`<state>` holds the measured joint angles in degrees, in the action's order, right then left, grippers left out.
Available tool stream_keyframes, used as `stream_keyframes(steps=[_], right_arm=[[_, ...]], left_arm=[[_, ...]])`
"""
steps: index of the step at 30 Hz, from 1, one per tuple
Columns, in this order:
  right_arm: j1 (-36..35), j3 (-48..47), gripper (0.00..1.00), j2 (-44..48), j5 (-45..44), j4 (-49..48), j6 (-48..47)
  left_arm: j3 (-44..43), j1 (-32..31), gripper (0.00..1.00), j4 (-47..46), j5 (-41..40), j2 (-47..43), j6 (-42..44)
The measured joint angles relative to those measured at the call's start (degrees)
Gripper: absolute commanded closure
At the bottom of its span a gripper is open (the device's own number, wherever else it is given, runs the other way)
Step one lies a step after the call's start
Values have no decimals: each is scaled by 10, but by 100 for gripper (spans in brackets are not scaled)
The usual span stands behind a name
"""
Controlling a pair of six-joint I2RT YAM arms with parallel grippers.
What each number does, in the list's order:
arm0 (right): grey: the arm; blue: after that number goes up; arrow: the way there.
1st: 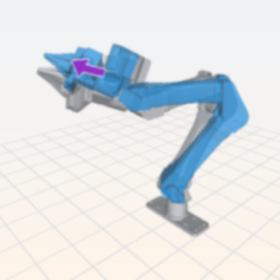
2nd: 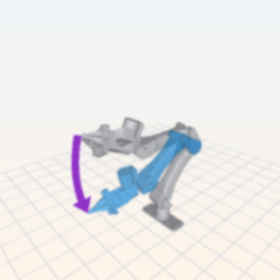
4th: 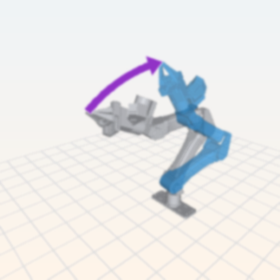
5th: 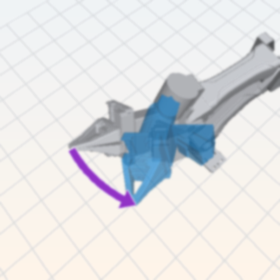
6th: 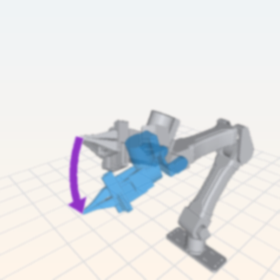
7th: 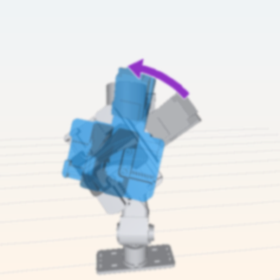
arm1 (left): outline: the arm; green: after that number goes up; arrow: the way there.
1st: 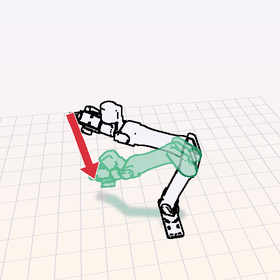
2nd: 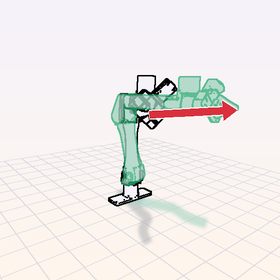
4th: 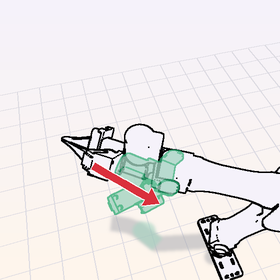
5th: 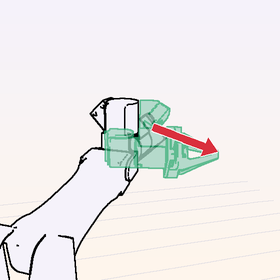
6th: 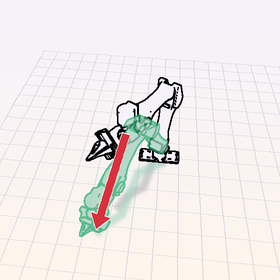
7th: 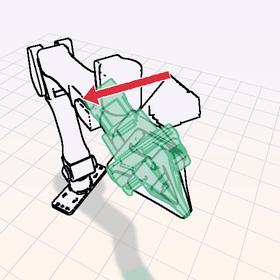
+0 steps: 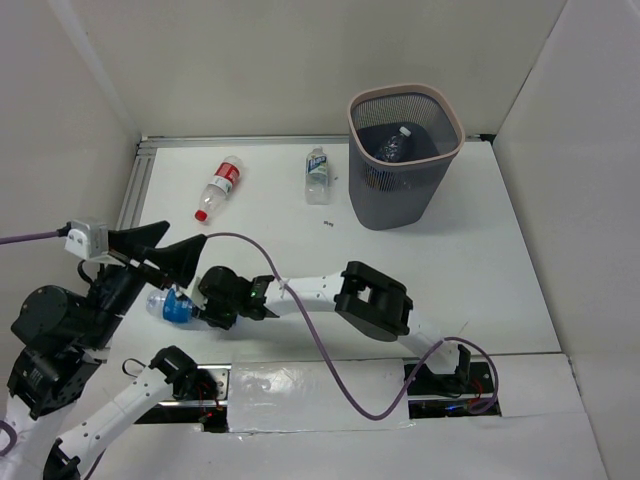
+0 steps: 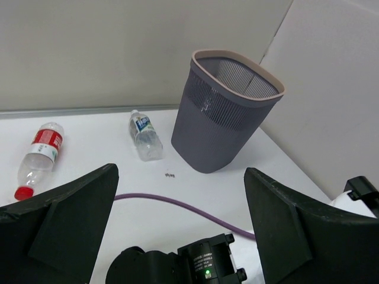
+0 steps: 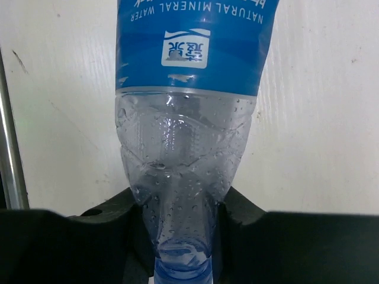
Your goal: Put the plastic bottles in the bin
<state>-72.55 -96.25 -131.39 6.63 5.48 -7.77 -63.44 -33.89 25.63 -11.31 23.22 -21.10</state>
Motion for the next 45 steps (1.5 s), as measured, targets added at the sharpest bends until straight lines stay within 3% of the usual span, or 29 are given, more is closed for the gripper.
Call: stream_keyframes(steps=[2,10,19,27,35,45], right_arm=[[5,3,84,1,3,-2,-11],[41,35,93,33,26,29,-70],[116,57,96,139,20,67,-117],[240,-5,98,222,4,95,-143],[294,-70,98,260,-8,135,-147],[409,-108,98,325,-35,144,-147]], left_arm=[[11,0,0,2,0,0,-2],[44,0,0,1,7,-2,-2],[52,0,0,-10,-2,-3,-2],[80,-1,0,-50,-4,-3,-2],[81,-1,0,-91,2,-3,-2],[112,-1,0,-111,-11,30,-2]])
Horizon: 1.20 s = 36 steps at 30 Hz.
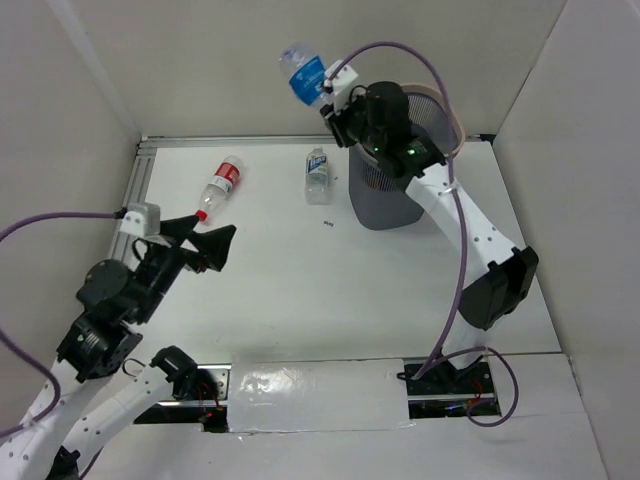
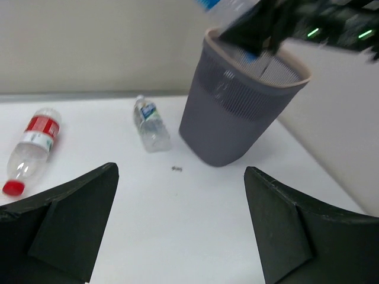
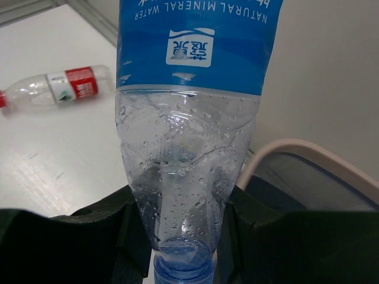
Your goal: Put the plastic bottles in the bin
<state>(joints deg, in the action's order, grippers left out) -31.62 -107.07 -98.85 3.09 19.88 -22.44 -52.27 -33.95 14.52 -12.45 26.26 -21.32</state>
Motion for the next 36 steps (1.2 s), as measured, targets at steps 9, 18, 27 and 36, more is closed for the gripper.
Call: stream_keyframes(steps=[9,18,27,36], right_arm=[[117,19,94,62,0,-1,10],[217,49,42,62,48,12,22],[272,54,0,41,135,38,19],[328,56,78,108,291,56,3]], left_arm=[[25,47,0,4,-26,174,5],[29,243,0,-36,35,317,20],[7,283,0,-111,69,459,78],[-53,284,0,-191,37,624,137]])
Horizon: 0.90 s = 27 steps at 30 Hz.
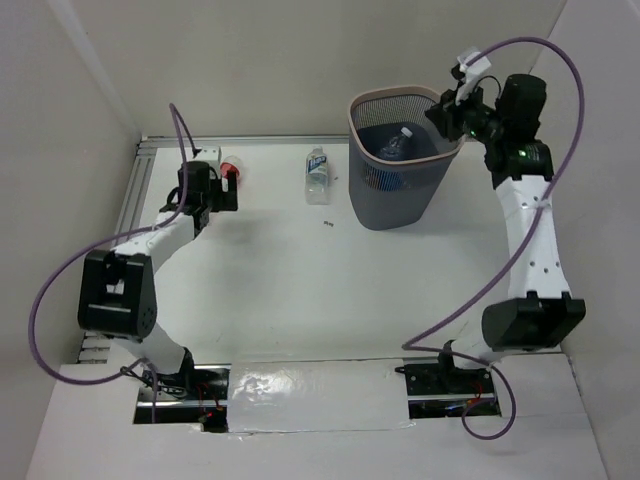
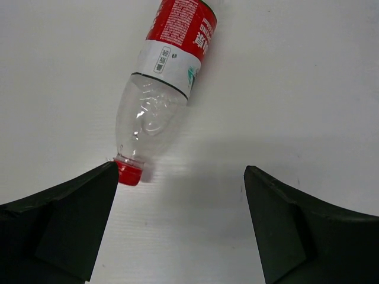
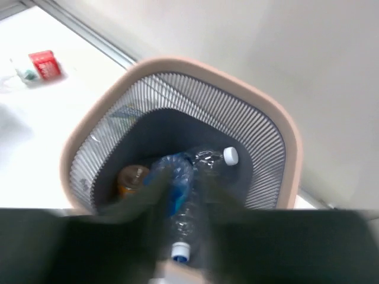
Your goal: Put the plastic bottles in the bin
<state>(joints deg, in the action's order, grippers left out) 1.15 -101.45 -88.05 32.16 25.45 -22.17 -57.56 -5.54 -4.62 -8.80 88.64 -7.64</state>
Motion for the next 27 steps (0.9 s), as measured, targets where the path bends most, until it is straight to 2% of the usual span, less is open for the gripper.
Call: stream_keyframes(steps=[2,5,9,10,11,13,14,22,26,27], right_arm=[[15,11,89,39,35,3,0],[18,37,89,103,78,7,-7],[16,68,76,153,115,14,-20],[16,72,68,155,120,15,-21],[16,75,47,155,125,19,-21],[13,82,23,147,131,26,-18],[8,83,2,134,134,32,-22],[-60,67,0,91,119,46,-29],[-116,17,2,59,91,45,-30],[-132,2,3,49,81,42,-30]], left_arm=[[-26,0,0,-7,-12,42,14],[-69,0,0,-18,-31,105,34],[-105,0,0,-30,-55,160,60],[-115,0,0,-31,-60,172,63],[-128,0,0,-31,-65,185,68],[-159,0,0,-33,-74,217,77],[-172,0,0,-36,-78,230,79],[-236,5,5,-16,-89,310,90],[-248,12,16,17,-78,312,87],[-254,15,28,27,-71,313,85]])
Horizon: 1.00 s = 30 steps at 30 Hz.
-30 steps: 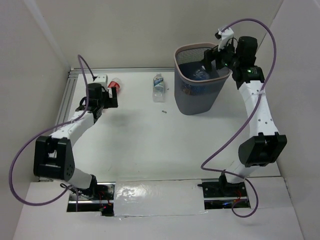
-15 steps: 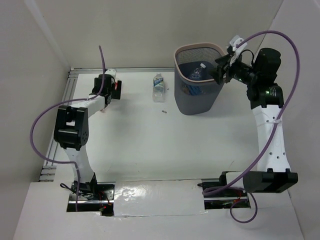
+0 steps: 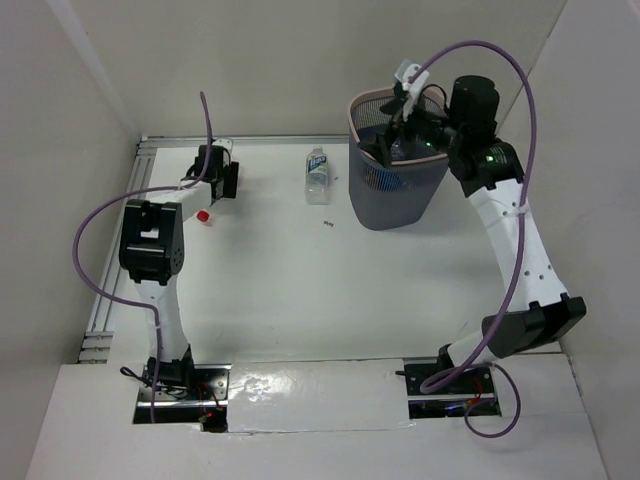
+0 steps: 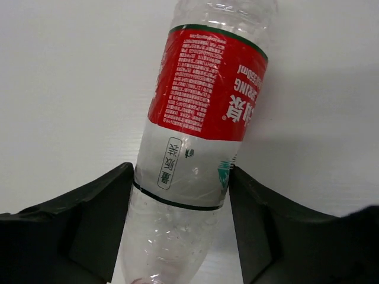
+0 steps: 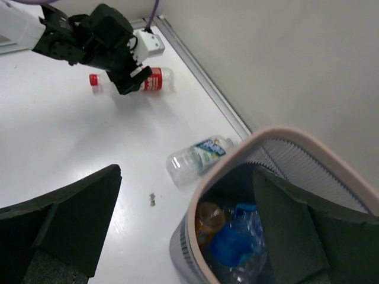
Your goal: Put the plastic bottles in the bin
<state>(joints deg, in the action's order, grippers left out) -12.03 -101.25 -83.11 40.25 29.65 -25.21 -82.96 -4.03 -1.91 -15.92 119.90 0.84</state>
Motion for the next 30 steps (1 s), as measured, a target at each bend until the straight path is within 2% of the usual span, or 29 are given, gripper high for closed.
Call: stream_keyframes(steps=[5,6,7,10,11,13,14,18,21,22,23,27,30], right_arm=[[-97,-118,10,-84,-84,3,3],[-113,-146,10,-106,-103,2,3],[-129,-175,14,-132,-126,-1,9],[-154,-214,24,-177,-167,0,28],[-156,-217,35,-187,-177,1,34],[-159,-224,49,-202,-200,6,47],[-161,-230,52,-210,-214,10,52],[-201,-294,53,-263,-278,46,64],[-239,-306,54,-287,-316,57,72],[-249,-306,63,-294,-327,62,74],[-256,-306,66,-300,-340,65,77],[-250,-296,66,-307,-419,64,106],[-216,-296,68,-301,-478,47,124]], left_arm=[[-34,13,64,54,34,0,-19],[-36,16,68,62,40,0,-27],[-36,17,70,70,47,0,-30],[-37,17,71,95,72,-11,-42],[-37,17,71,107,82,-19,-45],[-37,17,71,132,111,-36,-56],[-37,15,71,137,118,-64,-60],[-37,13,71,144,171,-169,-95],[-37,12,71,128,213,-269,-126],[-37,12,71,122,225,-298,-135],[-36,12,71,112,240,-327,-148],[-35,11,71,61,297,-408,-196],[-31,3,71,0,338,-426,-248]])
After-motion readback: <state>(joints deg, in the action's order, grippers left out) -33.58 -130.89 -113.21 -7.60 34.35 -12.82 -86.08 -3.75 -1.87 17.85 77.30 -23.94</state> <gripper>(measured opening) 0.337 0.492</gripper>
